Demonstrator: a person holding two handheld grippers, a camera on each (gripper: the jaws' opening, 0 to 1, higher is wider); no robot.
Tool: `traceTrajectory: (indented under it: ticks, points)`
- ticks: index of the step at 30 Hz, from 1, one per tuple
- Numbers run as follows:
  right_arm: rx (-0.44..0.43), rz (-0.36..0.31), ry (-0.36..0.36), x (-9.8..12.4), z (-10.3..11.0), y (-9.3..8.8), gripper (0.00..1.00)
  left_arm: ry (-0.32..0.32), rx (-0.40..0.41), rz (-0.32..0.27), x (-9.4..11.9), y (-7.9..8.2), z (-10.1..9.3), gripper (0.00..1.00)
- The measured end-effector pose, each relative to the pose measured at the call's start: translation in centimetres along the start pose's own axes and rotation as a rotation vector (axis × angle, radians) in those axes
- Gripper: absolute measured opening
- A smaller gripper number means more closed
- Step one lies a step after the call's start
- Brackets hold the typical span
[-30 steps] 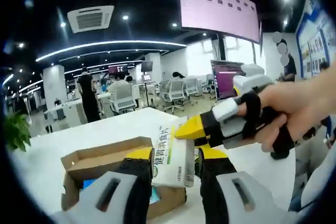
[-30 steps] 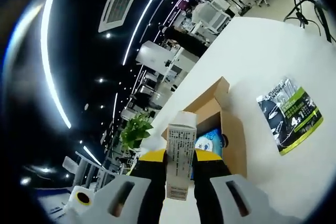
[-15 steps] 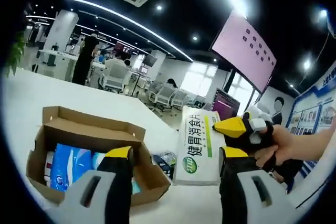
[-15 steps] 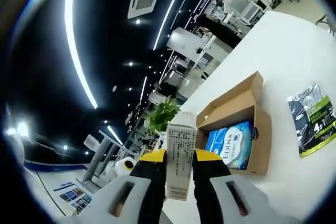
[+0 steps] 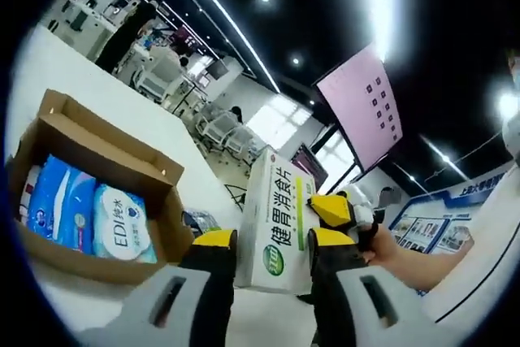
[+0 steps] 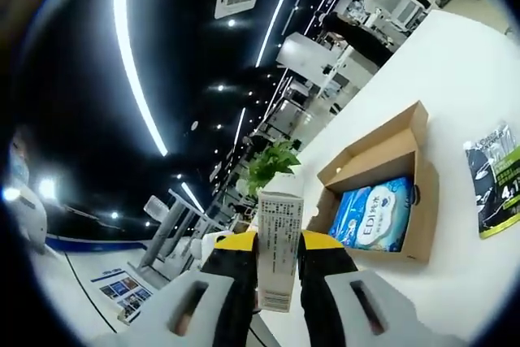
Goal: Operate the shoe box by opening the lid, removing the specified soft item, and placing it in the target area until the item is outside and the box remains undamaged.
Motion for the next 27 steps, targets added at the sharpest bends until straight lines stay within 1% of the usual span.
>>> traceTrajectory:
  ticks: [2, 5, 6, 9, 11, 12, 13, 15, 16, 17, 18, 19, 21, 23, 24, 27]
  points:
    - [-0.013, -0.009, 0.005, 0.1, 0.0, 0.0, 0.15, -0.006, 0.039, 0.015, 0.1, -0.4, -0.2, 0.31]
    - [-0.048, -0.045, -0.005, 0.4, -0.3, 0.1, 0.16, -0.008, 0.073, 0.005, 0.1, -0.7, -0.5, 0.27]
    - [-0.051, -0.047, -0.007, 0.4, -0.3, 0.0, 0.16, -0.005, 0.069, -0.001, 0.2, -0.8, -0.5, 0.27]
    - [-0.039, -0.077, -0.028, 0.4, -0.5, 0.1, 0.16, 0.002, 0.074, -0.022, 0.3, -1.2, -0.6, 0.24]
    - [-0.043, -0.117, -0.043, 0.5, -0.6, 0.5, 0.16, -0.015, 0.105, -0.038, 0.4, -1.5, -0.9, 0.21]
    - [-0.036, -0.122, -0.056, 0.6, -0.8, 0.6, 0.17, -0.032, 0.107, -0.049, 0.3, -1.8, -1.5, 0.19]
    - [-0.014, -0.127, -0.076, 0.6, -1.1, 0.6, 0.18, -0.032, 0.11, -0.048, 0.2, -2.1, -1.7, 0.18]
    - [-0.014, -0.123, -0.066, 0.6, -1.0, 0.5, 0.18, -0.018, 0.104, -0.048, -0.1, -2.6, -2.0, 0.18]
    - [-0.012, -0.125, -0.064, 0.7, -0.9, 0.5, 0.19, -0.021, 0.106, -0.053, -0.1, -2.6, -2.0, 0.18]
    - [-0.018, -0.132, -0.055, 0.9, -0.9, 0.5, 0.19, -0.035, 0.133, -0.072, 0.0, -2.5, -2.0, 0.17]
    - [-0.048, -0.141, -0.043, 1.0, -0.8, 0.5, 0.19, -0.049, 0.157, -0.09, 0.1, -2.3, -2.2, 0.17]
    - [-0.06, -0.144, -0.034, 1.1, -0.8, 0.4, 0.2, -0.047, 0.148, -0.09, 0.2, -2.4, -2.1, 0.17]
    - [-0.06, -0.126, -0.045, 1.1, -0.9, -0.2, 0.23, -0.042, 0.139, -0.109, 0.2, -2.3, -2.4, 0.16]
    - [-0.047, -0.126, -0.05, 1.1, -0.8, -0.6, 0.24, -0.037, 0.136, -0.109, 0.2, -2.2, -2.4, 0.16]
    - [-0.045, -0.14, -0.054, 1.3, -0.7, -0.7, 0.24, -0.037, 0.14, -0.107, 0.3, -2.3, -2.3, 0.16]
    - [-0.05, -0.162, -0.049, 1.4, -0.6, -0.6, 0.22, -0.058, 0.179, -0.117, 0.4, -2.4, -2.2, 0.17]
Point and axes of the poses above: the point that each gripper's makers call its tool centre point, and the gripper's own axes: x roughly backward along the fingers, z roughly to its left, y roughly out of its top, the point moved 5 cm from there along x, roughly backward along the fingers, and after that the axes turned 14 degrees about x, right-handed, at the moved point
